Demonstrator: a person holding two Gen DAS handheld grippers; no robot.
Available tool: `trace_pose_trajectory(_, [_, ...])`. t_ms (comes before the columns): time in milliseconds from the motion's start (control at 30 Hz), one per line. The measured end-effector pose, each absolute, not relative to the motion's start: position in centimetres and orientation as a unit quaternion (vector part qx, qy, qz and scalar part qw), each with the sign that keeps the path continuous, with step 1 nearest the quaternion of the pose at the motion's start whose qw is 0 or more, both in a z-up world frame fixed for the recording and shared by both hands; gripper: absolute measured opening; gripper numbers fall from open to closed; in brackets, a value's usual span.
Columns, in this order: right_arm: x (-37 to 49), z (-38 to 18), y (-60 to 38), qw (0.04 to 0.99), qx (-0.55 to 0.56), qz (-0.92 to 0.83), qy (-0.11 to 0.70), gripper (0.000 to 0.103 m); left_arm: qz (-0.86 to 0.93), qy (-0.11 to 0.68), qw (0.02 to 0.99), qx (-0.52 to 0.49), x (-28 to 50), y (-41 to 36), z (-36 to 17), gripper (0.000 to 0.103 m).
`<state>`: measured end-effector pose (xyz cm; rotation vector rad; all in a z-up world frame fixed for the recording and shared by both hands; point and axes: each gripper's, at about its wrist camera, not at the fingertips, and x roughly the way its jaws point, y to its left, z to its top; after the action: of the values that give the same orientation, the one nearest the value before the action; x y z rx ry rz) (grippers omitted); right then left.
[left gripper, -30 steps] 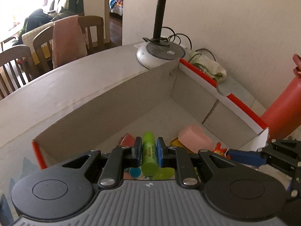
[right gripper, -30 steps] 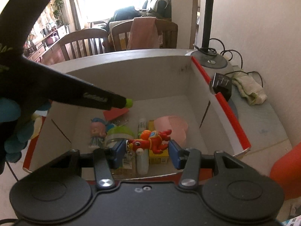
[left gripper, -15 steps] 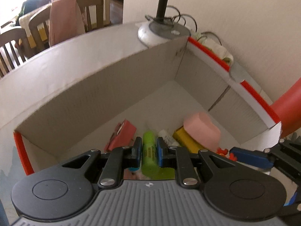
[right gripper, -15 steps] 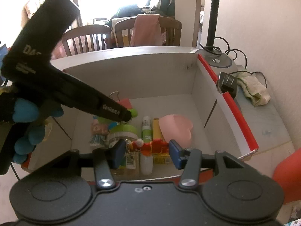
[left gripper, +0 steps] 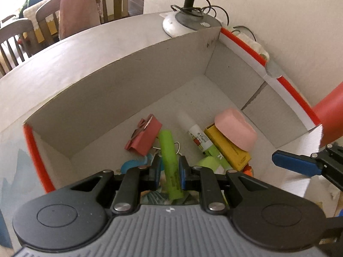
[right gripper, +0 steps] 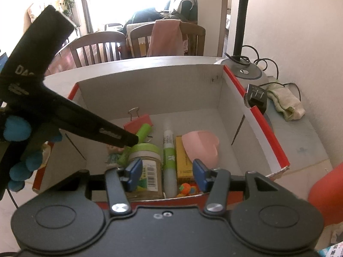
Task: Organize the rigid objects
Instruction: 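Lower both grippers into the box and open them to release the items, then move both grippers back toward the white bottle and teal sharpener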
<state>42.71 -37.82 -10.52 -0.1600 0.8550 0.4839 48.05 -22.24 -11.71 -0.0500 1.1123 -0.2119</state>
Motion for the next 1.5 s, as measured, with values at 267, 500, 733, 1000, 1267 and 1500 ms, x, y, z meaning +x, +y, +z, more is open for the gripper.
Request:
trace_pose_trajectory(267, [41.5,-9.1,-38.0,0.885,-0.065,0.235,0.398,0.054,-0.101,0.502,0.858,-0.038,45.9,-21.2,-9.5,0.017])
trace_pose_trajectory(500, [40.2,-7.7,-37.6,0.889,-0.042,0.239,0.388,0.057,-0.101,0.484,0.868,-0.047,43.8,-20.1,-7.9,0.017])
trace_pose_trajectory(733, [38.5,-6.1,-36.8,0.892,-0.031,0.247,0.377,0.062,-0.1,0.458,0.882,-0.049,41.0,-18.5,-5.8,0.017])
trace_pose_trajectory(1000, [36.3,-4.6,-34.5,0.891,-0.024,0.264,0.368,0.064,-0.09,0.432,0.896,-0.056,37.3,-15.5,-4.1,0.017])
trace_pose_trajectory(1267, [34.0,-4.4,-30.4,0.882,-0.022,0.291,0.37,0.071,-0.069,0.409,0.908,-0.066,33.3,-11.7,-3.5,0.029])
trace_pose_trajectory(1500, [31.9,-4.7,-25.9,0.869,-0.039,0.325,0.37,0.079,-0.038,0.398,0.913,-0.083,30.2,-7.1,-3.6,0.029])
